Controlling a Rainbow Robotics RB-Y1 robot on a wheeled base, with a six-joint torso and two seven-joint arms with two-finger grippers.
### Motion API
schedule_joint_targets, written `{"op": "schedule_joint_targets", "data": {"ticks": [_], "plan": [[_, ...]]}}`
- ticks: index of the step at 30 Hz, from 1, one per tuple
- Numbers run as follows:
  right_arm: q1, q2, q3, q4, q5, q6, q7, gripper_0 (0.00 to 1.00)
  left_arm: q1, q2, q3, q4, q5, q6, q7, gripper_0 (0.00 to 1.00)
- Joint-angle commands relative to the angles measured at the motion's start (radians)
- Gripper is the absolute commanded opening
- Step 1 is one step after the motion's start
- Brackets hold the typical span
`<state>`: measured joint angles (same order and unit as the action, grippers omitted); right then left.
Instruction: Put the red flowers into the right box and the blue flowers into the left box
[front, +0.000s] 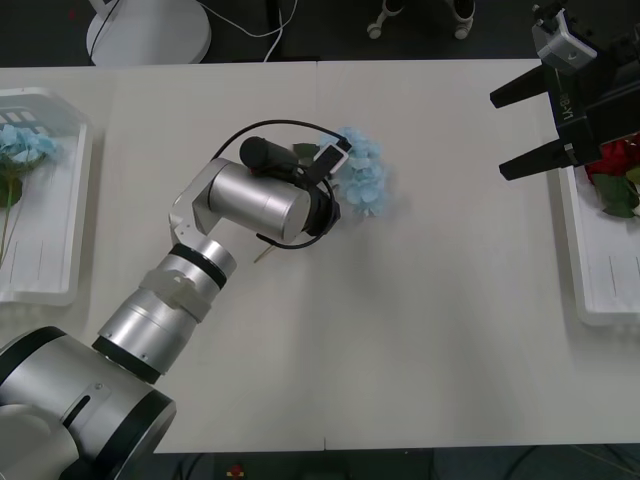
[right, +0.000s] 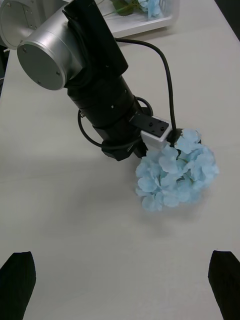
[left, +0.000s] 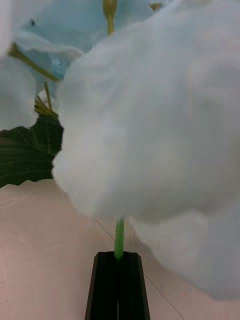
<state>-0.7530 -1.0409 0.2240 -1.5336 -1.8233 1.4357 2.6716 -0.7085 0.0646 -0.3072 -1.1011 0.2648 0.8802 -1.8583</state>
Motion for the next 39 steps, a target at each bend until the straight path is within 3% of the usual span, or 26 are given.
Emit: {"op": "schedule_joint_targets", "data": {"ticks": [1, 17, 23, 27, 39], "plan": [[0.001, -0.048, -0.026, -0.026, -0.002, 0.008, 0.034, 1.00, -0.042, 0.020, 0.059, -0.112, 0.013, -0.001, 0.087, 0.00], [0.001, -0.048, -0.026, -0.026, -0.002, 0.008, 0.034, 1.00, 0.046, 0.222, 0.392, -0.585, 0.235, 0.367, 0.117, 0.00], [0.001, -0.048, -0.026, -0.026, -0.002, 0.008, 0.034, 1.00, 0.057, 0.330, 0.599, -0.620, 0.373, 0.499, 0.099, 0.00], [0.001, -0.048, -0.026, -0.026, -0.002, 0.008, 0.034, 1.00, 0.067, 0.377, 0.738, -0.640, 0.340, 0.597, 0.093, 0.00], [0.001, -0.048, -0.026, -0.026, -0.002, 0.008, 0.034, 1.00, 0.195, 0.443, 0.889, -0.643, 0.133, 0.519, 0.100, 0.00]]}}
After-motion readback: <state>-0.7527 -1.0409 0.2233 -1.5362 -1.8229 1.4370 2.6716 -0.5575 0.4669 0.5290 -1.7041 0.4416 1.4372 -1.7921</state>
